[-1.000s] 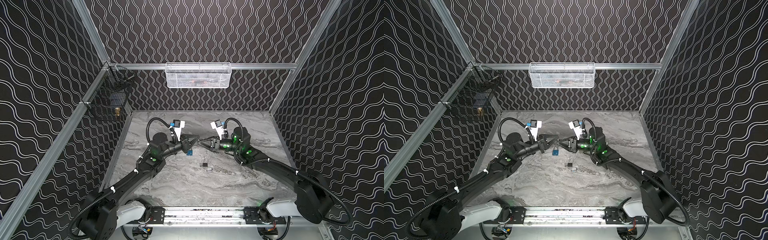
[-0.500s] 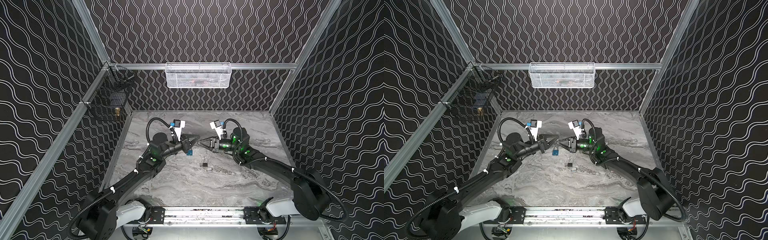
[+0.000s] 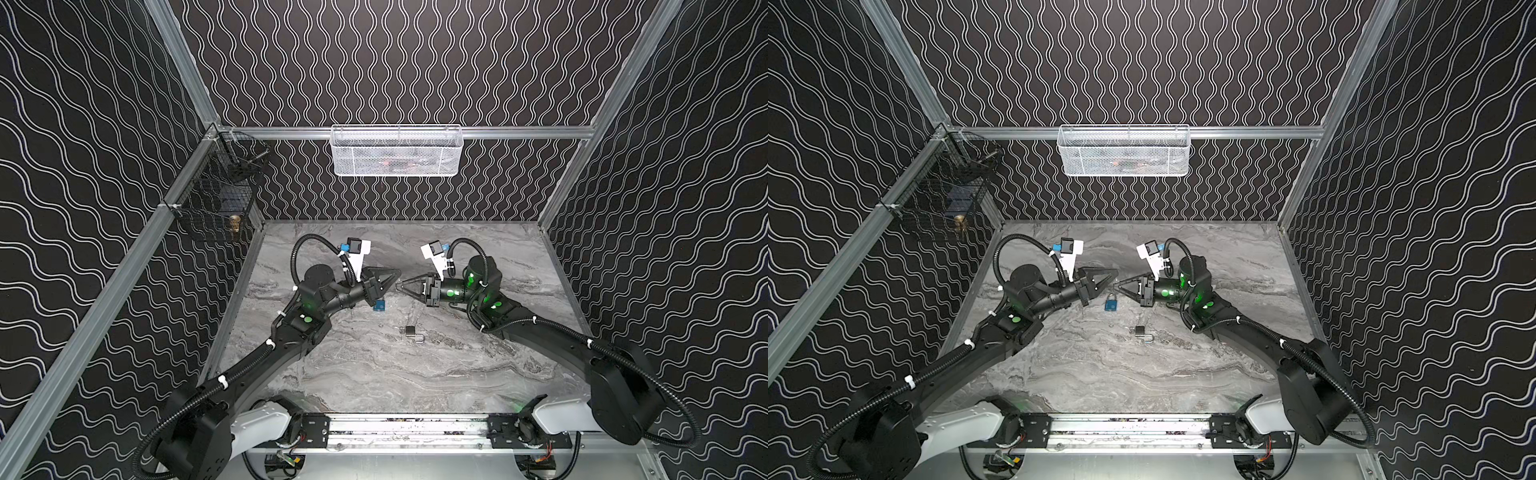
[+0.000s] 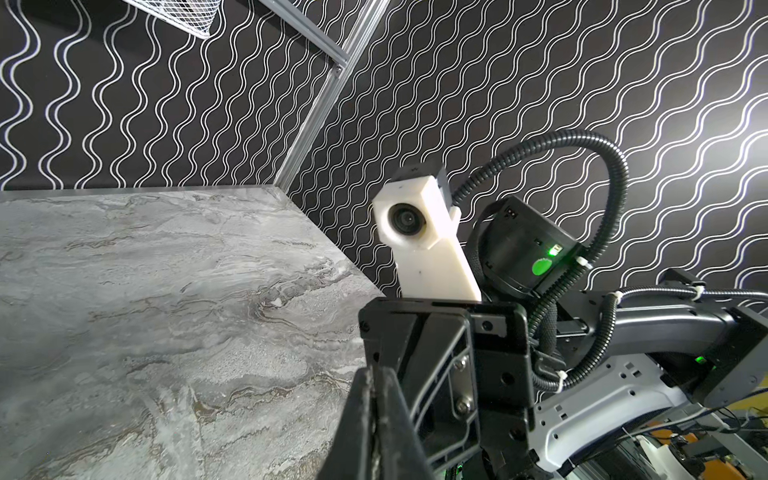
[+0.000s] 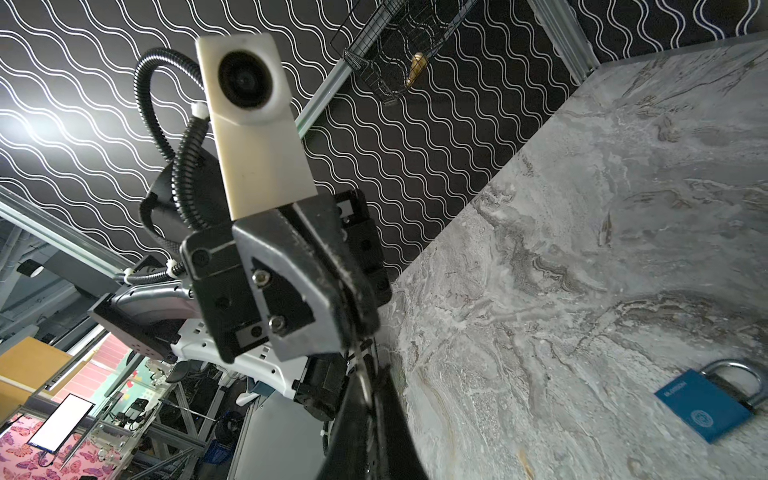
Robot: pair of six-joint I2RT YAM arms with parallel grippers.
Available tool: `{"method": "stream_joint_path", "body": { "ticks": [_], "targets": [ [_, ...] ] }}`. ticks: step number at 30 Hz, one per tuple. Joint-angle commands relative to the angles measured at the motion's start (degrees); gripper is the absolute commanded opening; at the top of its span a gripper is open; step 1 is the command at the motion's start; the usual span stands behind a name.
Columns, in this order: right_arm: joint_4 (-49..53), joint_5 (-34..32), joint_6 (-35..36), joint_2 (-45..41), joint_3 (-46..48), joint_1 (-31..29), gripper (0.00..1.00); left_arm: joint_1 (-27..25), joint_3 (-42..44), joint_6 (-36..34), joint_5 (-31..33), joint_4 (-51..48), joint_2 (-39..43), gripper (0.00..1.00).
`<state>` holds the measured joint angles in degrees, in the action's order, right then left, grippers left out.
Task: Unlock with the key
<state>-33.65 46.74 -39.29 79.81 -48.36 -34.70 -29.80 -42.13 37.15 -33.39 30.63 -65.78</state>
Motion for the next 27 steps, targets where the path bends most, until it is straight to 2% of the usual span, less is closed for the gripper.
{"method": "stream_joint_path", "body": {
  "ticks": [1,4,7,12,16,22,27],
  "targets": [
    [0.9,-1.5,2.1,-1.2,0.5,0.2,0.00,0.0,-0.9,-0.7,-0.5,1.0,0.6,0.39],
    [5.4,-2.8,5.3,-2.7,0.7,0.2,0.00,0.1,-1.3,-0.2,1.2,-0.6,1.8,0.58],
    [9.9,-4.3,8.3,-4.1,1.2,0.2,0.00,0.0,-2.9,-1.3,4.4,-6.3,2.9,0.67],
    [15.8,-7.5,11.7,-6.2,2.6,0.2,0.00,0.1,-8.5,-3.8,12.2,-22.3,1.0,0.71],
    [20.5,-10.9,13.7,-7.8,3.4,0.2,0.00,0.1,-11.9,-4.8,16.6,-31.0,-2.6,0.73],
    [21.8,-13.1,12.3,-7.8,6.1,-0.1,0.00,0.0,-19.8,-6.8,19.2,-45.6,-14.4,0.76],
    [23.8,-17.9,13.0,-8.7,7.8,-1.4,0.00,-0.1,-21.7,-7.2,20.3,-48.6,-21.7,0.76]
  ]
}}
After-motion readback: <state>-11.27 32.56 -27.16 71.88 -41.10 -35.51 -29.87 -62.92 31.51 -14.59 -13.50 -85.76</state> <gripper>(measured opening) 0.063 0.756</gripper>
